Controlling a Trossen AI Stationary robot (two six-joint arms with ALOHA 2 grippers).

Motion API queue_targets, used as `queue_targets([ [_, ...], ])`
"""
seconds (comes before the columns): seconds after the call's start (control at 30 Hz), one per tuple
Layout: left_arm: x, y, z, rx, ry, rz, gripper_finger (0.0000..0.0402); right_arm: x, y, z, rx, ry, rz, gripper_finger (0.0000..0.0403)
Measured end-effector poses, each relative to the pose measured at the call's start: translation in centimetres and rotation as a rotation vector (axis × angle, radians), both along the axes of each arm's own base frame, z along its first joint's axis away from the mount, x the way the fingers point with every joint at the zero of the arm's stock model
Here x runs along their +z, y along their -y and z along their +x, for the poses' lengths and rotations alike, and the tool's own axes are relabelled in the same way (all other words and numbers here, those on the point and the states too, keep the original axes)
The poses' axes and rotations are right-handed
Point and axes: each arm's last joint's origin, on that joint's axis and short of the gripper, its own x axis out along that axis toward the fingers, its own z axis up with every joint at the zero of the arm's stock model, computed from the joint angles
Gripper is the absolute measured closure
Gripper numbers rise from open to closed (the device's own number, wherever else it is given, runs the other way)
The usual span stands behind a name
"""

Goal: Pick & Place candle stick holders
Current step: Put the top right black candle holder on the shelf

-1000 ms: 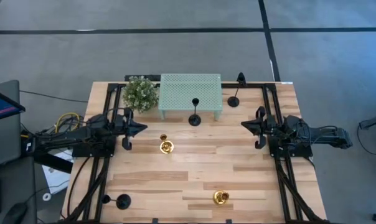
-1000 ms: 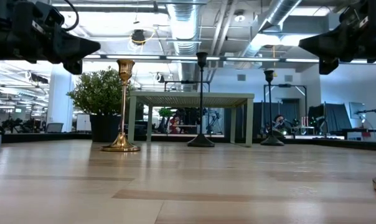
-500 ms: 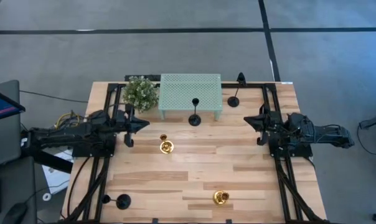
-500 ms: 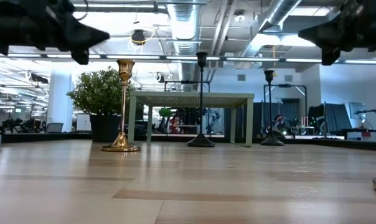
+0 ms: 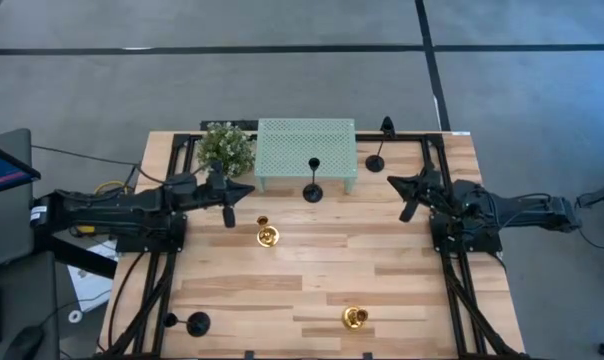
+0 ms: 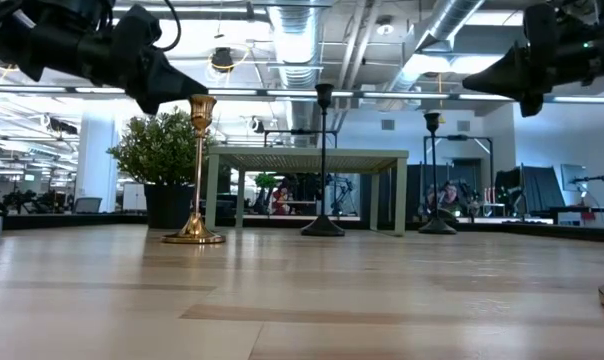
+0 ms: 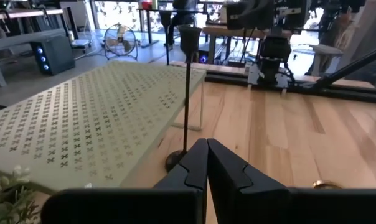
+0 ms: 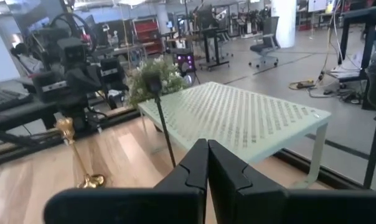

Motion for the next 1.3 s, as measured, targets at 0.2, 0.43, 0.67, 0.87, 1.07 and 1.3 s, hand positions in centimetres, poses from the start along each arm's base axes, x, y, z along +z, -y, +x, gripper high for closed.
queue_targets([
  [0.2, 0.1, 0.0, 0.0, 0.000, 0.013, 0.010, 0.0394, 0.4, 0.0, 0.0, -0.002, 0.009, -0.059, 0.0403],
  [0.43, 0.2, 0.0, 0.0, 0.000, 0.015, 0.010, 0.0394, 0.6, 0.1, 0.0, -0.016, 0.022, -0.084, 0.0403],
  [0.67, 0.2, 0.0, 0.0, 0.000, 0.015, 0.010, 0.0394, -0.1, 0.8, 0.6, -0.206, -0.039, -0.041, 0.0403],
  [0.87, 0.2, 0.0, 0.0, 0.000, 0.018, 0.011, 0.0394, -1.0, 1.3, 1.5, -0.305, -0.075, 0.024, 0.0403],
  [1.07, 0.2, 0.0, 0.0, 0.000, 0.019, 0.010, 0.0394, -1.6, 1.5, 2.7, -0.312, -0.090, 0.050, 0.0403],
  [1.3, 0.2, 0.0, 0.0, 0.000, 0.019, 0.011, 0.0394, -2.3, 1.6, 3.8, -0.315, -0.127, 0.048, 0.0394],
])
